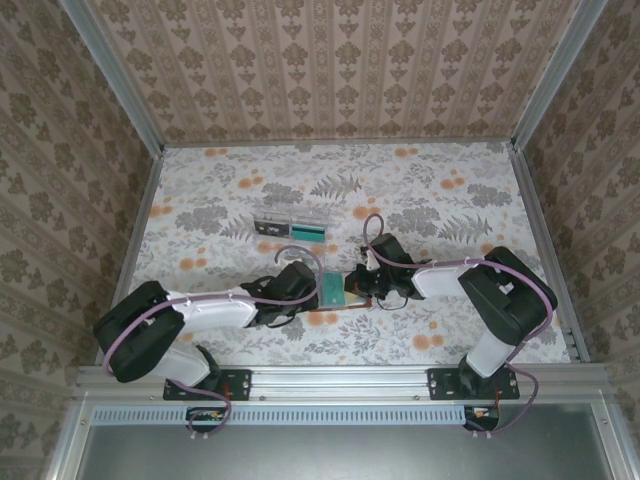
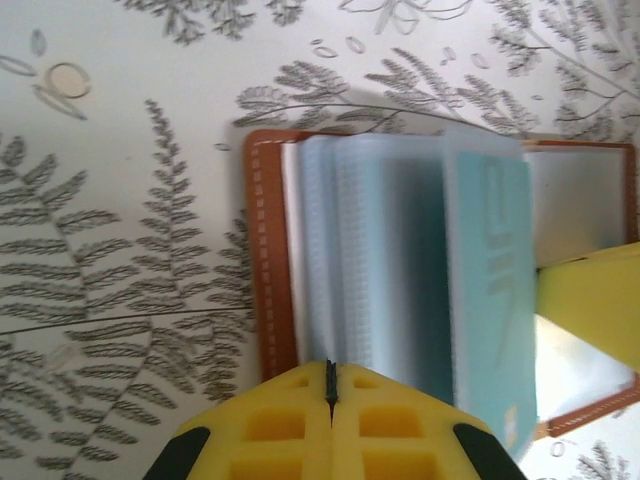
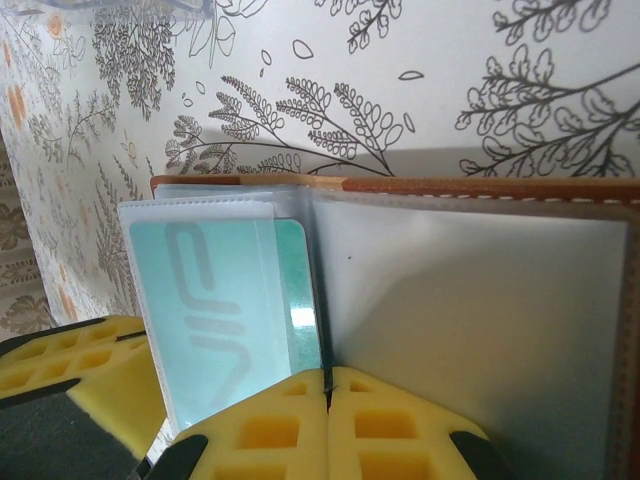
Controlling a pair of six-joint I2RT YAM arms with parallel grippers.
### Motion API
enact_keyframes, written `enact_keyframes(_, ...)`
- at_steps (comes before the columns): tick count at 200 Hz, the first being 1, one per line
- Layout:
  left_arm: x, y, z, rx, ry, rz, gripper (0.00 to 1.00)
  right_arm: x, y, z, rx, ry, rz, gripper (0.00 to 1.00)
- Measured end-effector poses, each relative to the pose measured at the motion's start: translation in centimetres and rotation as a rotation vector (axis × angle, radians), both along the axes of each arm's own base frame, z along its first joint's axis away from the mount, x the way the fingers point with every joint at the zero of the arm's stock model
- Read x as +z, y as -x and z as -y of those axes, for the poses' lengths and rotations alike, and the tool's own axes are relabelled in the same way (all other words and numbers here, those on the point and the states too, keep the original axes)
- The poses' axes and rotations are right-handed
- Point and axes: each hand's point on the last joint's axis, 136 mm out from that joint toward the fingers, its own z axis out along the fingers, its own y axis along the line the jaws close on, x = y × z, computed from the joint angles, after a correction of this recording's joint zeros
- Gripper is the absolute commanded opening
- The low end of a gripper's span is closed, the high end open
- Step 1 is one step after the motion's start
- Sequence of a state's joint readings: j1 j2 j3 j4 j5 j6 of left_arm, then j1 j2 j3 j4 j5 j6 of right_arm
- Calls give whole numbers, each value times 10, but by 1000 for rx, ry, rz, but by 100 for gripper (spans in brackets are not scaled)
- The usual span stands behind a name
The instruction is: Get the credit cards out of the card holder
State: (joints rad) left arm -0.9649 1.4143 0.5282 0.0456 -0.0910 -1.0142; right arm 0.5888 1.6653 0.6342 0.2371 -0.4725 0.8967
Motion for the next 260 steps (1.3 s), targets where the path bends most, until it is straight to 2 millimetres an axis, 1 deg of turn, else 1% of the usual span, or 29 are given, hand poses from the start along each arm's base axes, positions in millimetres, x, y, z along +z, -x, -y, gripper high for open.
enact_keyframes(41, 1, 1, -3, 3, -5, -3, 0, 1, 0, 0, 0, -1, 2, 0)
enact_keyframes(62, 9, 1, -4, 5, 3, 9, 0, 1, 0, 0, 1, -2, 2, 0)
enact_keyframes(89, 24, 0, -7, -1, 10, 41, 1, 2, 0, 0, 2, -2, 5, 0)
enact_keyframes(109, 38, -5, 0, -16, 28, 72, 4, 2, 0, 0, 2, -1, 7, 0)
enact_keyframes(129, 49, -10, 9, -40, 52, 98, 4, 2, 1, 0, 3, 1, 2, 0)
enact_keyframes(142, 52, -13, 15, -53, 59, 107, 4, 2, 1, 1, 3, 2, 2, 0)
enact_keyframes(156, 50, -16, 22, -69, 57, 105, 3, 2, 1, 0, 4, 2, 4, 0)
enact_keyframes(173, 42, -17, 27, -82, 49, 90, 3, 2, 1, 0, 5, 2, 4, 0)
enact_keyframes(193, 30, -15, 29, -89, 30, 64, 1, 2, 1, 0, 6, 2, 5, 0)
enact_keyframes(211, 23, -14, 28, -89, 16, 52, 0, 2, 1, 0, 6, 2, 5, 0)
enact_keyframes(232, 19, -14, 26, -86, 8, 44, 0, 2, 1, 0, 6, 2, 5, 8)
enact_keyframes(260, 11, -10, 20, -79, -9, 29, 0, 2, 1, 0, 9, 2, 8, 14)
